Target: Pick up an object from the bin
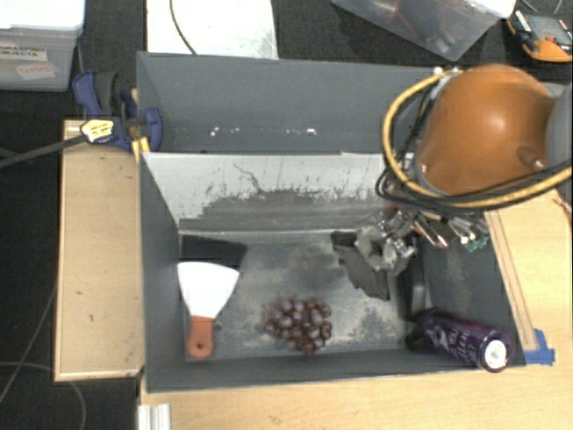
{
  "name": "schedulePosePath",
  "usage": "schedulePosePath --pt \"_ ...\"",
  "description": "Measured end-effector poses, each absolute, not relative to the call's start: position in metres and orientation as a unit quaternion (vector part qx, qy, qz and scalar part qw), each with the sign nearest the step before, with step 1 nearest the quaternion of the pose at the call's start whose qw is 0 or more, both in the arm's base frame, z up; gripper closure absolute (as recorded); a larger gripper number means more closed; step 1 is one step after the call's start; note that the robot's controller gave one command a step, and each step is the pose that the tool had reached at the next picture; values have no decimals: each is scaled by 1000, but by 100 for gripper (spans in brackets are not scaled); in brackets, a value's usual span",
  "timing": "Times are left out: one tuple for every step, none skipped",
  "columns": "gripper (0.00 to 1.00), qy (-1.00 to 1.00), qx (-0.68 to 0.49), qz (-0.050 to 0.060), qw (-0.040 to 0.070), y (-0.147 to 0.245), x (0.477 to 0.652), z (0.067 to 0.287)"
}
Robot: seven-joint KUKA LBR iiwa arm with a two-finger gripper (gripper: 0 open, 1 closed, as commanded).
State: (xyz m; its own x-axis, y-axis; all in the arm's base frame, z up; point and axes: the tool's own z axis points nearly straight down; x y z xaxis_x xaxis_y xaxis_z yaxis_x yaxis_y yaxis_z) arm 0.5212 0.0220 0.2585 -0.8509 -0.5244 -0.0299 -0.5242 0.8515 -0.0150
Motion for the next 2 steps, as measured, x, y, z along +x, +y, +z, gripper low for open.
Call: schedulePosePath --pt "100 961 -276 -1 17 61 505 275" --pt "100 956 -294 -1 17 44 501 271"
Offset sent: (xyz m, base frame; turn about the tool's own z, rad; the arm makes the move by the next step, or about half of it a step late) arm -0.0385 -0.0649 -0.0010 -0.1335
